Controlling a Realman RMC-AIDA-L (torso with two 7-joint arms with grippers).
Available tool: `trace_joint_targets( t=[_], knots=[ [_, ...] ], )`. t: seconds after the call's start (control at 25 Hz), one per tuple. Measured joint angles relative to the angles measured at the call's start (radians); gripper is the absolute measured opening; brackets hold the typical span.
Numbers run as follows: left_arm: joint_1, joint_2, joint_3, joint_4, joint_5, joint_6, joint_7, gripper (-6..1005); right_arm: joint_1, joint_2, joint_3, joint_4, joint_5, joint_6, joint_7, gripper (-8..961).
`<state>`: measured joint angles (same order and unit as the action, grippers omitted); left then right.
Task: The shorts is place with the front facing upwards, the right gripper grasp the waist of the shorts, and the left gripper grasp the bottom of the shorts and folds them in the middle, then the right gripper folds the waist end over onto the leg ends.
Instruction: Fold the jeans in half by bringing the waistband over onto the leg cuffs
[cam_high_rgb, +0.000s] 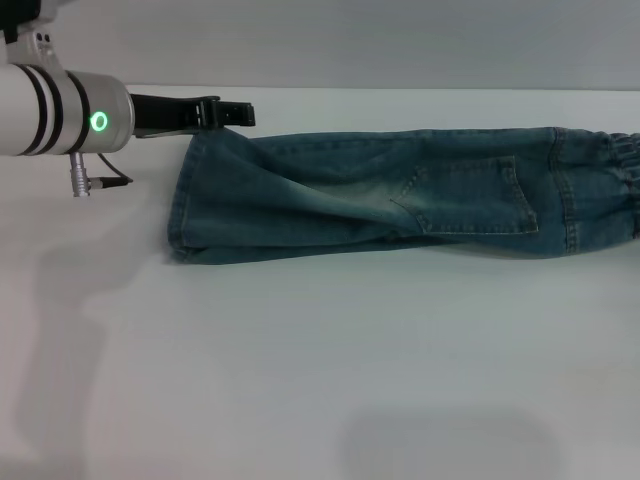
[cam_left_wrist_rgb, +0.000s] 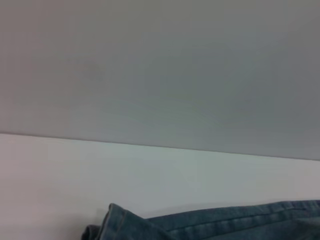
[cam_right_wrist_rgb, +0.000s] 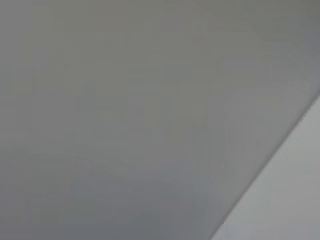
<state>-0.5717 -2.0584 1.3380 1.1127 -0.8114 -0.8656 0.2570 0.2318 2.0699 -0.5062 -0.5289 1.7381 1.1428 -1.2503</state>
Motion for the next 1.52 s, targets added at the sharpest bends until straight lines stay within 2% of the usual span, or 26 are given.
trace_joint_targets(
  t=[0.2,0.36,0.64,0.92,1.52],
  knots=[
    [-0.011,0.0,0.002,0.0,-0.001,-0.016,0.022,795,-0.003,-0.004,0.008,0.045,0.0,0.0,-0.003,745],
    [-0.014,0.0,0.003,0.001,-0.001,-0.029,0.029,840,0.013,-0.004,0.001,0.065,0.0,-0.017,-0.007,745],
    [-0.016,0.0,0.003,0.003,-0.002,-0.039,0.045,840,0.058,-0.005,-0.002,0.093,-0.014,-0.073,-0.009,746],
    [-0.019,0.0,-0.002,0.004,-0.002,-0.046,0.058,839,0.11,-0.019,-0.005,0.136,-0.042,-0.112,-0.002,747],
    [-0.029,0.001,-0.01,0.005,-0.002,-0.049,0.084,838,0.161,-0.028,-0.037,0.166,-0.054,-0.17,0.024,745]
  ],
)
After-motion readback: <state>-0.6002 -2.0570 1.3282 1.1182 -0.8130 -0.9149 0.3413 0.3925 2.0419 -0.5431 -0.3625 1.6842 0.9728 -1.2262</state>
